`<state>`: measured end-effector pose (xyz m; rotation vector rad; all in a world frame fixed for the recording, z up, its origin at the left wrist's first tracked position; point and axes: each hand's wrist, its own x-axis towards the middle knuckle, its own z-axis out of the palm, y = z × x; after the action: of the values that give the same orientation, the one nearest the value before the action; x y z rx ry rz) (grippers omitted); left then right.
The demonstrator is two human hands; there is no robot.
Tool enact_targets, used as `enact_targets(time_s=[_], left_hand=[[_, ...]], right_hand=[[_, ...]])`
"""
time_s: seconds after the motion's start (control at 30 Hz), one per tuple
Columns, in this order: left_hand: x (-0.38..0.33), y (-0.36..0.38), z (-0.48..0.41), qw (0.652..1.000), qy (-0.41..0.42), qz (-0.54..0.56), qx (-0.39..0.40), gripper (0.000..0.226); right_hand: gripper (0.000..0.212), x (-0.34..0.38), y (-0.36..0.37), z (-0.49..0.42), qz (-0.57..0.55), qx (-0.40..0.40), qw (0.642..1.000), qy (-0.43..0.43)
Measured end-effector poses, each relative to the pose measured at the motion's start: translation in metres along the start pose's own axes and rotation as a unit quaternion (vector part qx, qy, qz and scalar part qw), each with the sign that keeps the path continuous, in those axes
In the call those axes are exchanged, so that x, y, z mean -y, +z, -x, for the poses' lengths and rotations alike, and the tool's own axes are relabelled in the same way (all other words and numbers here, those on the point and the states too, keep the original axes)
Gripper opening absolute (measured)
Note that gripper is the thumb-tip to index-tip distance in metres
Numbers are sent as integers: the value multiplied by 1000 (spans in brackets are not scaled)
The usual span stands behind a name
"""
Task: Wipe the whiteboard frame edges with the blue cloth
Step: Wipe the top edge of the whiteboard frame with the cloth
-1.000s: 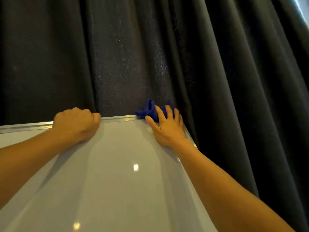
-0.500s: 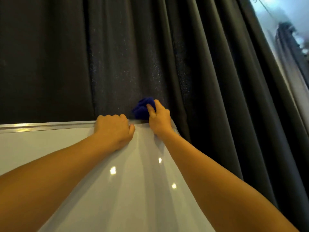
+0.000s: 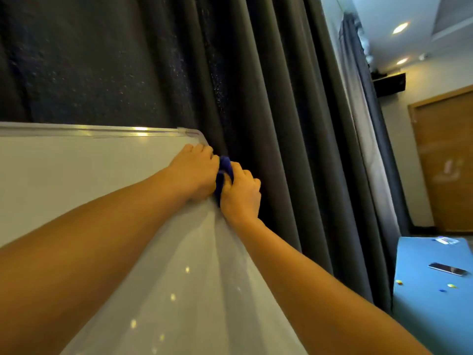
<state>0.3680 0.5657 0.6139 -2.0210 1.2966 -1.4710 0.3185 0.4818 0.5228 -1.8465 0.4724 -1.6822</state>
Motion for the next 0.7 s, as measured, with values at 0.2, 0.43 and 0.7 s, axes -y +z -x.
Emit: enact_targets(time_s=[0.2,0.43,0.7], left_hand=[[-43,21,-3,990,115,-6,86,48],[-136,51,36,976,185,15,115,62],[-153,49,42,981,182,27,69,41]], right_hand=[[17,-55,-20,82,-99,-43,994,34],[34,-139,-70,219,1,9,994,107],[39,-93,-47,177,-16,48,988,146]])
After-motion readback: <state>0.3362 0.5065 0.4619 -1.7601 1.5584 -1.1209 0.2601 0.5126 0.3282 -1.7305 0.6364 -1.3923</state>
